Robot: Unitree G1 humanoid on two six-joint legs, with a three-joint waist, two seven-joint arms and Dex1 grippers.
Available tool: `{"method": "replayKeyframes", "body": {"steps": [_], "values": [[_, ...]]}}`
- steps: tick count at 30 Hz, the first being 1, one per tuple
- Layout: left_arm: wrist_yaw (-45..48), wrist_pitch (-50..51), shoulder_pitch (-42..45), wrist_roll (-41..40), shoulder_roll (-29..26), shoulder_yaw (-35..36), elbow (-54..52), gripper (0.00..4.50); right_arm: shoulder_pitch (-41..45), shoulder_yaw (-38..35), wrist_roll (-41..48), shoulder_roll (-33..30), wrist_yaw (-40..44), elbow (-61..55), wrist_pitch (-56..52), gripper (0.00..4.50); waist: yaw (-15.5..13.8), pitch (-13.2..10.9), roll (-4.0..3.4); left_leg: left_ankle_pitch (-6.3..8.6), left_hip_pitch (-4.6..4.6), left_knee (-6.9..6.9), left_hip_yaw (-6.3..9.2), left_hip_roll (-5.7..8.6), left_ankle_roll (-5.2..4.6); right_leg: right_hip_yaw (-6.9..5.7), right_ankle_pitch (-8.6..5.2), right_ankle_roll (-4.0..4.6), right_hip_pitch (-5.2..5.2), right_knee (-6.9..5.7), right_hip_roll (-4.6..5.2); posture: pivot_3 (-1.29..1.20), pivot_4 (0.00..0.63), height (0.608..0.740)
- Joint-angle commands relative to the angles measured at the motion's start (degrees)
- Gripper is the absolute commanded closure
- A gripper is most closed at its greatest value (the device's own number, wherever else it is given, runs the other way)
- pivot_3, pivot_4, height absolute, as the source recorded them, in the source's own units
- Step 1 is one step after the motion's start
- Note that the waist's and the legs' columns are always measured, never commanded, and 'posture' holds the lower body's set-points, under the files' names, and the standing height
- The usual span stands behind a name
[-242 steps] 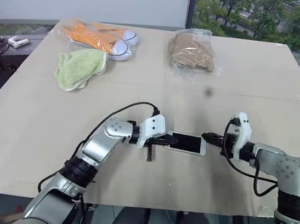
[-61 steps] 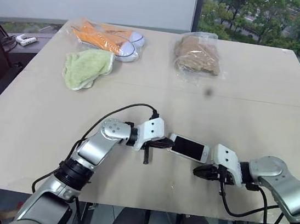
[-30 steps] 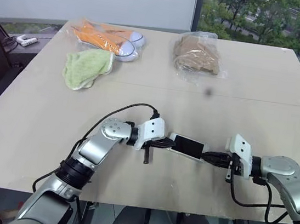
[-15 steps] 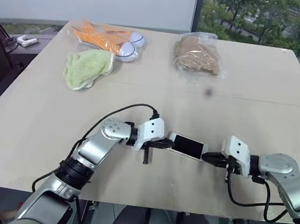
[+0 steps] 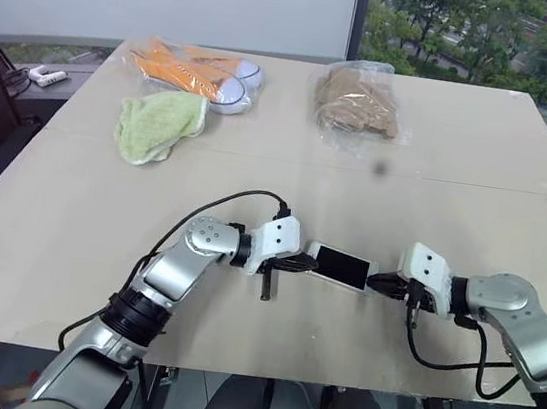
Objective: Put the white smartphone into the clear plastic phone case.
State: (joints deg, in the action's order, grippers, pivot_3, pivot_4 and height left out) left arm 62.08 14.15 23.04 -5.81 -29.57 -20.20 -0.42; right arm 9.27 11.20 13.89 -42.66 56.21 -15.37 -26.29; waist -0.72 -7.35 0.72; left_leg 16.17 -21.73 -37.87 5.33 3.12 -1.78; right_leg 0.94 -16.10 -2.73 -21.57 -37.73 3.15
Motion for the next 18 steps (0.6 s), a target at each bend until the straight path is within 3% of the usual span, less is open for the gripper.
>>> {"method": "replayKeyframes", "body": {"steps": [1,5,8,9,12,18], "values": [[-0.59,-0.20,0.03,-1.29,0.71,1.42,-0.84,4.43,-1.58,-3.59,5.14,2.33,-0.53,-1.18,-2.70,4.50,0.00,-0.03,-0.04,0.00,-0.02,0.00,0.00,0.00,0.00,0.01,0.00,0.00,-0.01,0.00,0.00,0.00,0.150,0.740],[-1.39,2.78,-0.85,-10.60,2.69,8.79,-5.89,4.43,-1.76,-11.70,14.02,4.24,-0.54,-5.39,-4.31,4.50,0.09,-0.45,-0.26,-0.05,-0.18,-0.01,-0.03,0.00,0.08,0.05,0.00,0.00,-0.16,-0.04,0.00,0.00,0.150,0.740],[-1.81,4.83,-2.71,-14.78,1.12,14.03,-8.50,4.43,-3.00,-15.65,16.63,3.66,-0.80,-6.42,-4.78,4.50,0.03,-0.67,-0.29,-0.05,-0.30,-0.03,0.00,-0.02,0.09,0.01,0.00,0.00,-0.26,-0.02,0.00,0.00,0.150,0.740],[-1.87,5.57,-3.82,-15.85,-0.14,16.10,-9.17,4.48,-4.11,-17.09,17.10,2.94,-0.39,-6.45,-4.75,4.21,0.06,-0.68,-0.30,-0.05,-0.29,-0.02,0.00,-0.01,0.09,0.01,0.00,0.00,-0.25,-0.02,0.00,0.00,0.150,0.740],[-0.78,8.79,-8.47,-20.13,-4.75,22.07,-11.24,3.75,-8.57,-21.16,17.36,0.29,1.61,-4.89,-3.18,3.28,0.12,-0.74,-0.35,-0.05,-0.28,0.06,-0.03,-0.03,0.09,0.04,-0.01,0.00,-0.24,0.09,0.00,0.00,0.150,0.740],[2.39,7.52,-18.71,-21.95,-11.35,27.76,-12.72,0.88,-17.68,-26.92,15.56,-3.58,7.29,0.41,3.93,0.26,-0.17,-0.88,-0.41,0.03,-0.24,0.07,-0.06,-0.02,-0.04,0.04,0.00,0.00,-0.16,0.10,0.05,0.00,0.150,0.740]]}}
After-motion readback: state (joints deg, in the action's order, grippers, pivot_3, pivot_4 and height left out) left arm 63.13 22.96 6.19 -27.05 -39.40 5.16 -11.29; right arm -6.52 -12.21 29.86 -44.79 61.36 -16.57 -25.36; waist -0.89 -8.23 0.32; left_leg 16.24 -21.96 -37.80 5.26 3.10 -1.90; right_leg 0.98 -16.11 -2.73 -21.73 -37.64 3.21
